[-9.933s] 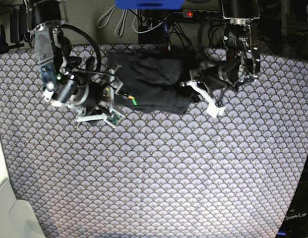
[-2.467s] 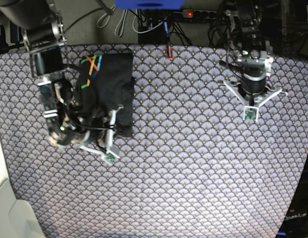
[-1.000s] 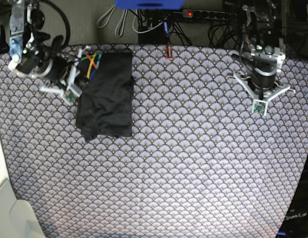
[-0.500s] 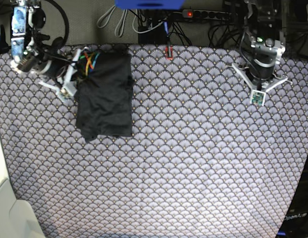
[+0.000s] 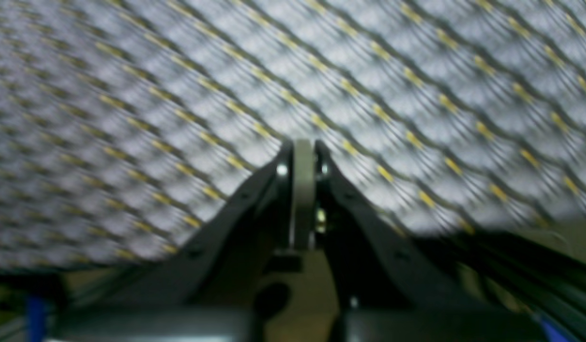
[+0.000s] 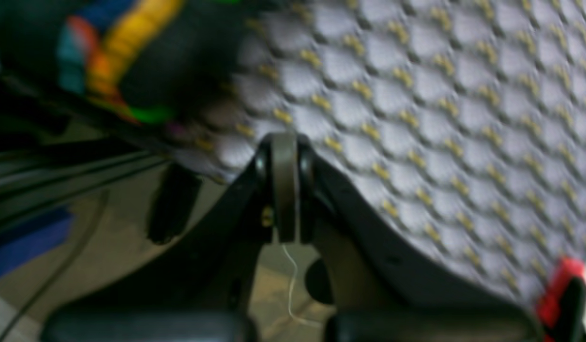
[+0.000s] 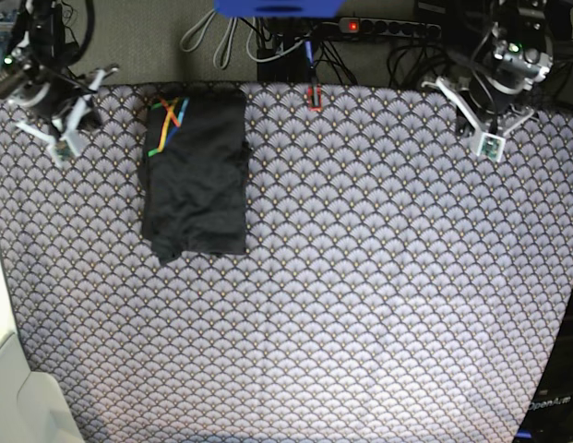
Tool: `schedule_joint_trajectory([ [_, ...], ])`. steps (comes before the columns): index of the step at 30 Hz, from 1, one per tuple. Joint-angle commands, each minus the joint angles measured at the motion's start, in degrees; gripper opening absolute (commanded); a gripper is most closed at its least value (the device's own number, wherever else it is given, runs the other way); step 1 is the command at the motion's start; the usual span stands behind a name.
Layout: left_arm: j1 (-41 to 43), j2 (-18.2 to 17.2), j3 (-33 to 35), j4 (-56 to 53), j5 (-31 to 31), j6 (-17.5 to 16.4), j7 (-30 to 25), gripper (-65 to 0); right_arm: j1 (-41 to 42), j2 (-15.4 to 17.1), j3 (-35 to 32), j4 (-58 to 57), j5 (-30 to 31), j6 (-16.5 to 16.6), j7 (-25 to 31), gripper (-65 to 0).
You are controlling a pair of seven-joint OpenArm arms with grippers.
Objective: Fold the T-shirt properly
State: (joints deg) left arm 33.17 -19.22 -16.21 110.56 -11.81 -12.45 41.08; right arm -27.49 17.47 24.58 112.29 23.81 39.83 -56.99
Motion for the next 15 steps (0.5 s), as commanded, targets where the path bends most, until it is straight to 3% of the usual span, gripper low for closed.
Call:
schedule_joint_trajectory([
  [1, 0.6, -1.3, -0.4, 1.0, -0.5, 0.3, -1.2, -64.7, -1.2, 0.5, 1.8, 0.9, 0.7, 0.2, 0.9, -65.0],
  [10, 7.0, -2.2, 2.2, -5.6, -0.6, 0.2, -1.7, -64.7, -11.2, -6.3, 15.9, -2.4, 0.5, 0.2, 1.1, -65.0],
  [15, 11.4, -1.7, 6.7, -11.6, -0.9, 0.2, -5.3, -64.7, -14.4, -4.6, 17.5, -14.4, 0.5, 0.2, 6.6, -65.0],
])
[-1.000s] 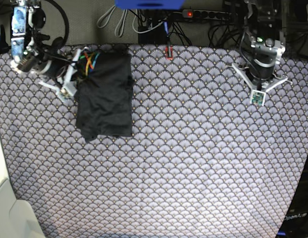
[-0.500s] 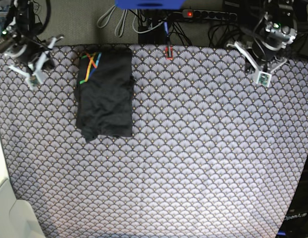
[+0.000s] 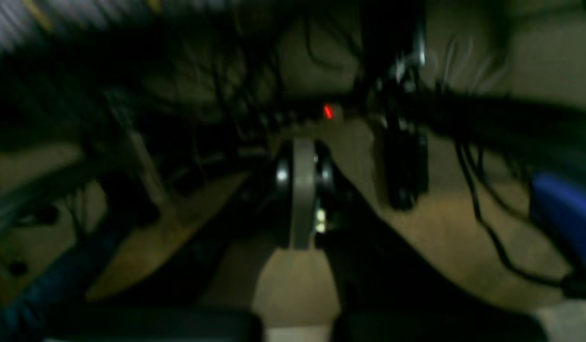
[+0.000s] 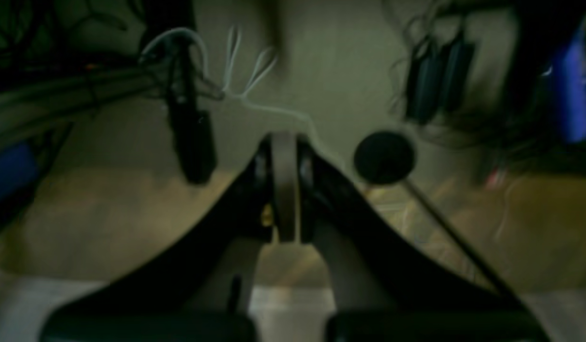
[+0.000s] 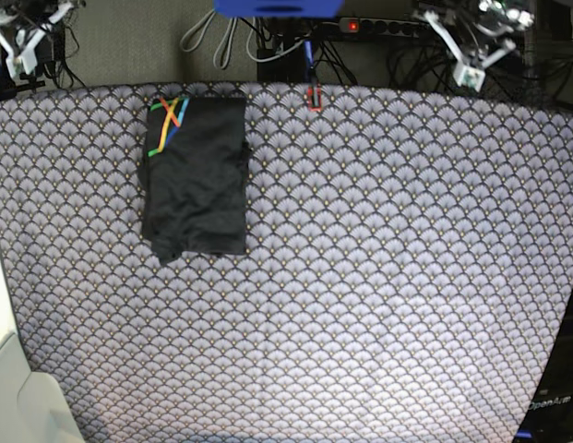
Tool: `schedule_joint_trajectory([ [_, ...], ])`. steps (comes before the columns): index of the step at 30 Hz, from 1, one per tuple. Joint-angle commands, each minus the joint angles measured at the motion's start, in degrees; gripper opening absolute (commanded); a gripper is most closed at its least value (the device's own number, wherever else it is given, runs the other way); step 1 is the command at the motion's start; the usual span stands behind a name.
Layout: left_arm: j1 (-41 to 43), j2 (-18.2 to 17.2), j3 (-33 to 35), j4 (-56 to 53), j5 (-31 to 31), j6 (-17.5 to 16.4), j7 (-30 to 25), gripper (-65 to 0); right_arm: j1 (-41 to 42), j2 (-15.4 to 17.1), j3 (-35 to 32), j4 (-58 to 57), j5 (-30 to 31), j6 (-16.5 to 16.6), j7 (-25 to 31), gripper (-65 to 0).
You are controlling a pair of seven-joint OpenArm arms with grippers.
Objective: Fold the T-shirt properly
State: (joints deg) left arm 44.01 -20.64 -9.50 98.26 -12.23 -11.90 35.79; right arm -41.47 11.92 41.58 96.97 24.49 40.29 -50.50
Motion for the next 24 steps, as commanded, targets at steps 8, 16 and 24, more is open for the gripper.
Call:
schedule_joint_trajectory([
  [8, -3.9, 3.2, 11.8, -27.4, 0.1, 0.2, -16.9, -64.7, 6.9, 4.1, -5.3, -33.7, -14.5, -0.3, 19.2, -65.0],
  [16, -14.3, 9.6, 12.4, -59.4, 0.1, -0.2, -30.5, -64.7, 22.7, 3.9, -7.4, -68.8, -32.4, -0.3, 38.4, -65.0],
  [24, -25.0, 11.1, 12.4, -79.6, 0.1, 0.3, -34.8, -64.7, 24.8, 0.2, -21.2, -72.5, -33.3, -0.3, 48.3, -65.0],
])
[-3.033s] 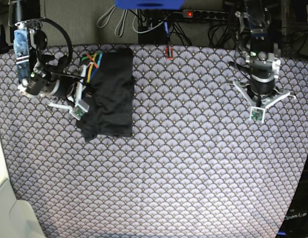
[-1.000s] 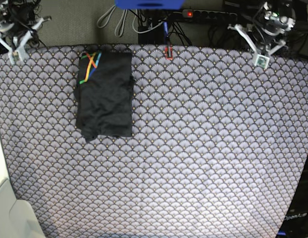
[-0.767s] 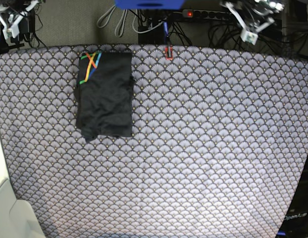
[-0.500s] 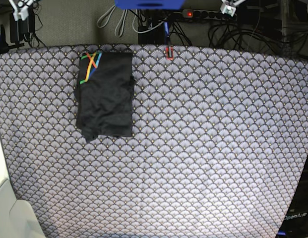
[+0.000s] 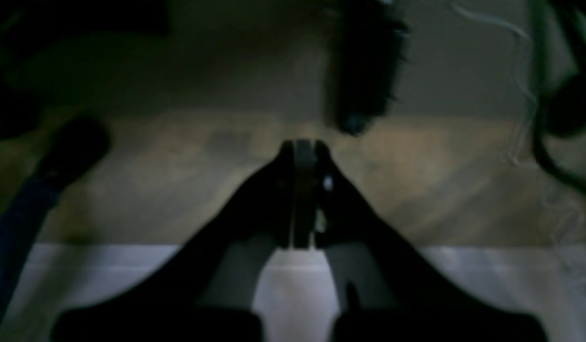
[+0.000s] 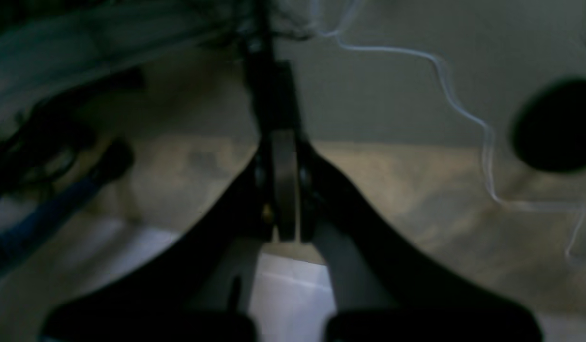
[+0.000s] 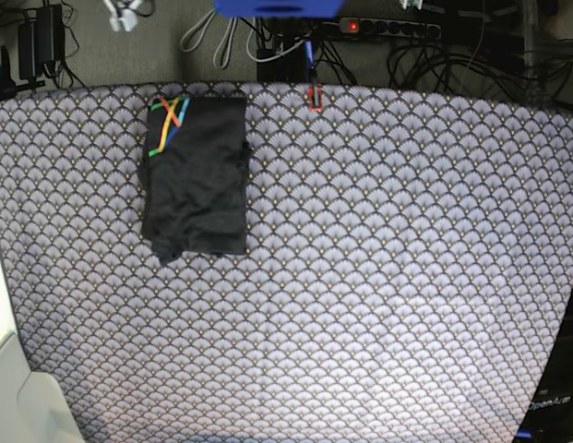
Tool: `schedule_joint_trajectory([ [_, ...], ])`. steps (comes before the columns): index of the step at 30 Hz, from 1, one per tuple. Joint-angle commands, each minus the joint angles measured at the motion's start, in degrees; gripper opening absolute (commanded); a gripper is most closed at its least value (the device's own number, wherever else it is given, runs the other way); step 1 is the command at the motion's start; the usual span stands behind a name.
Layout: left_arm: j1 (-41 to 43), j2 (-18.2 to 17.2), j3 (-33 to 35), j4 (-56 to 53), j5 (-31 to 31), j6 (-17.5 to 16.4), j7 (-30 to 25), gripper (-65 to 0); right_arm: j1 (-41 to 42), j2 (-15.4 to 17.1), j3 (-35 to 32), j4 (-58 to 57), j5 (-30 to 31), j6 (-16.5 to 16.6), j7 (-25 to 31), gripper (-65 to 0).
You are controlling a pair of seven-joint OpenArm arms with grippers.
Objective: Fold the T-shirt properly
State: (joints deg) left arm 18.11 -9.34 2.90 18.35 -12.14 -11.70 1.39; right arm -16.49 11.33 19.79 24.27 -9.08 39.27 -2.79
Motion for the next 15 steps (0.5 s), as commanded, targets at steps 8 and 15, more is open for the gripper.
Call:
schedule_joint_trajectory([
  [8, -10.8, -0.4, 0.0, -10.5, 0.1, 0.3, -0.4, -64.6, 2.9, -1.6, -18.5, -0.9, 0.2, -28.9, 1.2, -65.0],
  [15, -14.5, -0.2, 0.0, -10.7, 0.1, 0.6, -4.5, -64.6, 8.9, -2.8, -19.7, -13.2, 0.2, -37.5, 9.1, -65.0],
])
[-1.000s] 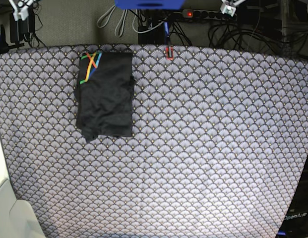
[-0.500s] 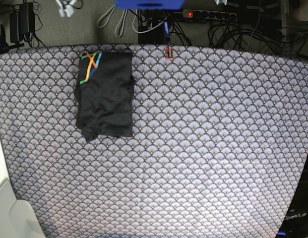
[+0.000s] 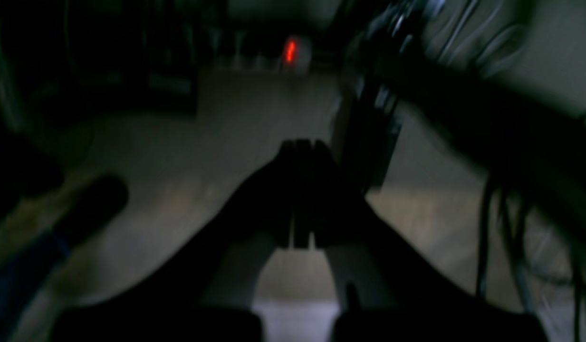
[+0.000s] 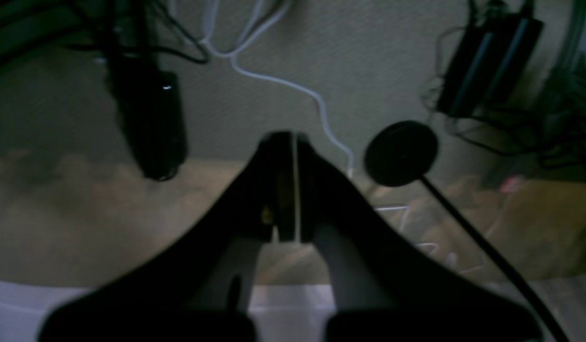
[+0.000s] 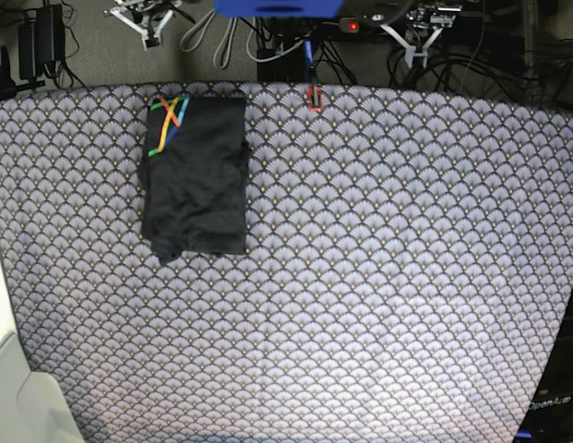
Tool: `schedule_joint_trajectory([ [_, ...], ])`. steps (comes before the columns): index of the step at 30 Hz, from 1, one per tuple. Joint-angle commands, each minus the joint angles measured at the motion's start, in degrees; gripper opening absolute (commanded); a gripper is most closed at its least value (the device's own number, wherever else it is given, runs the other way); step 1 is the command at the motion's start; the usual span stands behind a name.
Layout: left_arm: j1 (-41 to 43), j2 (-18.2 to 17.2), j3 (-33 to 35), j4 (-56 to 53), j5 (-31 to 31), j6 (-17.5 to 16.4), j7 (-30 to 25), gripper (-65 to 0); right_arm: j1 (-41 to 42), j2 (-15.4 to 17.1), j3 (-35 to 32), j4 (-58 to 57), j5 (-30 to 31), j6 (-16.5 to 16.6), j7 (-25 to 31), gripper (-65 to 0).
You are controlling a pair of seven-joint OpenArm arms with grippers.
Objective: Fold the T-shirt properly
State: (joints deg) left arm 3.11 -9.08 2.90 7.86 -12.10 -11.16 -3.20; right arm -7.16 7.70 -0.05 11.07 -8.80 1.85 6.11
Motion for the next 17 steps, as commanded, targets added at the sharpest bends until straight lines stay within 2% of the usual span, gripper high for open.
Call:
schedule_joint_trajectory([
  [1, 0.4, -0.4, 0.0, -0.2, 0.0, 1.0, -1.2, -64.6, -0.4, 0.7, 0.2, -0.6, 0.0, -0.1, 0.8, -65.0],
  [3, 0.1, -0.4, 0.1, -0.2, 0.2, 5.0, -2.4, -64.6, -0.4, -0.5, 0.2, -0.7, 0.0, -0.1, 1.2, -65.0],
  [5, -0.4, -0.4, 0.1, -0.2, 2.0, 6.5, -2.4, -64.6, -0.4, -0.8, 0.3, -0.7, 0.0, -0.2, 1.4, -65.0],
  [8, -1.4, -0.3, 0.0, -1.3, 6.3, 6.5, -2.4, -64.6, -0.4, -2.1, 0.2, -0.7, 0.1, -0.8, 1.3, -65.0],
  [12, -2.2, 1.5, 0.0, -3.0, 7.7, 6.8, -2.5, -64.6, -0.2, -2.6, -0.1, -0.9, 0.1, -8.8, 1.2, -65.0],
  [17, -2.2, 2.3, 0.1, -3.0, 7.7, 6.8, -2.4, -64.6, -0.1, -3.8, -0.2, -0.9, 0.1, -9.2, 1.2, -64.9],
])
